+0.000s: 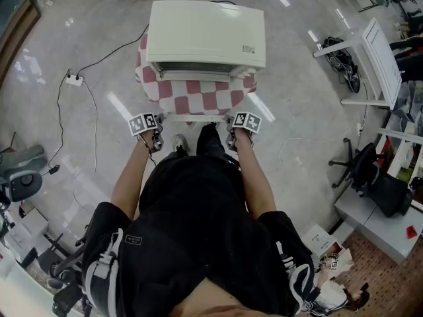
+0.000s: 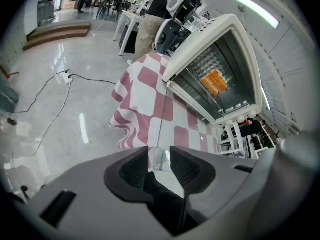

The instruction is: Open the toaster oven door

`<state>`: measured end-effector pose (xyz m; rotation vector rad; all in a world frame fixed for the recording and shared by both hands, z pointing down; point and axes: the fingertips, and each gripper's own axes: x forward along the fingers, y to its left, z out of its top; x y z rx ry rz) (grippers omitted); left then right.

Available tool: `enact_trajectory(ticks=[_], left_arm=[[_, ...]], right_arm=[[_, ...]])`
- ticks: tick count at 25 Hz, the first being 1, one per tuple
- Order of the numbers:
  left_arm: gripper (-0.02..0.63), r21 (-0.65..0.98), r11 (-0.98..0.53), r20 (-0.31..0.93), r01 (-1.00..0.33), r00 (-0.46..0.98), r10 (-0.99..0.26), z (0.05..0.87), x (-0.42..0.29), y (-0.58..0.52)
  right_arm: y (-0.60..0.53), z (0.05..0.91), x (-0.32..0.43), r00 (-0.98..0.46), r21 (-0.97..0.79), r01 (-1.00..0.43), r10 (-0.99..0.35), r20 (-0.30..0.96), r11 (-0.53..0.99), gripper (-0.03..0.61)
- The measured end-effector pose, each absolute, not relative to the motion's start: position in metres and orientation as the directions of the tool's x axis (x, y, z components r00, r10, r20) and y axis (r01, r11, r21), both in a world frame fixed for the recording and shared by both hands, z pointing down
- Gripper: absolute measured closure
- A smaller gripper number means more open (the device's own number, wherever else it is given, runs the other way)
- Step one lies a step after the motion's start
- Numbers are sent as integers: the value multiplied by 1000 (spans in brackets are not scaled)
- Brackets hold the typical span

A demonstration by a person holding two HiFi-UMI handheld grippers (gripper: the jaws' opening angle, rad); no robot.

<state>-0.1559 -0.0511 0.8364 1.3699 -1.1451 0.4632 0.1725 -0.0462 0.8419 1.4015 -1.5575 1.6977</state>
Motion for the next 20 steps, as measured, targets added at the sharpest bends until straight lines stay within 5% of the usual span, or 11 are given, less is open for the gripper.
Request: enact_trajectory(ticks=[7, 15, 20], left_arm=[[454, 517, 220, 827, -827, 415, -380, 825, -166, -52], [450, 427, 55, 760, -902, 325, -563, 753, -188, -94], [539, 329, -113, 593, -938, 298, -748, 661, -173, -132]], right_arm=[[-52, 829, 181, -373, -465, -850, -340, 863, -247, 402], [-100, 746, 175, -323, -411, -911, -584, 745, -21, 386], [-128, 673, 156, -296, -292, -947, -711, 638, 132, 445]])
